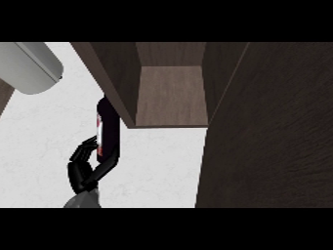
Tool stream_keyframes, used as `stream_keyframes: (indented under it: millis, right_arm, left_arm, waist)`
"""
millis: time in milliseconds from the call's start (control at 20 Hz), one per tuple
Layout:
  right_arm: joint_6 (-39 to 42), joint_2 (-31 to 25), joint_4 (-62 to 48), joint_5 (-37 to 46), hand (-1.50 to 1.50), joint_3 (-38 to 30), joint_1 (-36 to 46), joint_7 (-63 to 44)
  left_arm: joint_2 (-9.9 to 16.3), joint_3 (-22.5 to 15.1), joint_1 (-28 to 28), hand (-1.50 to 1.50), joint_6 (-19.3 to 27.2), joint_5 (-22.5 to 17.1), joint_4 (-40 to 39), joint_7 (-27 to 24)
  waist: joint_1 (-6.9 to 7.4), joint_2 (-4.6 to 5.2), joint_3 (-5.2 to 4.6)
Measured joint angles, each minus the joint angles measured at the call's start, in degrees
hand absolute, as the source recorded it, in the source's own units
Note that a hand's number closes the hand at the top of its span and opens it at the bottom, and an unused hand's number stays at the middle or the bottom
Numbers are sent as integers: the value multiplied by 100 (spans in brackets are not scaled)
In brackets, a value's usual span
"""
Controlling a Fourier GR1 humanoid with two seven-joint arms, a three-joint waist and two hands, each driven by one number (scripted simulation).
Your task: Pick up the wine, place it into the cabinet and close the cabinet
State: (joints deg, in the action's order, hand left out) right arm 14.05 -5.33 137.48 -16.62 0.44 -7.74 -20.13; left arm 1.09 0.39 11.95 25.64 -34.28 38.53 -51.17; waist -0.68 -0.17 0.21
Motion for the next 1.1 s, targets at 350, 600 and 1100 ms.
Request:
stream_keyframes:
  millis: [350,600,1100]
  right_arm:
    - [75,-54,-14,-17,-150,-90,-45,37]
    - [115,-33,-69,-22,-150,-110,-42,122]
    - [111,26,-62,-43,-150,9,-90,22]
  left_arm:
    - [422,-311,-93,150,-1184,86,-332,-131]
    - [1036,-640,-321,150,-2722,267,-268,-76]
    - [1164,-1072,-1049,150,-2879,519,1497,575]
  waist:
    - [-5,-5,-13]
    - [13,2,-21]
    - [81,-2,-19]
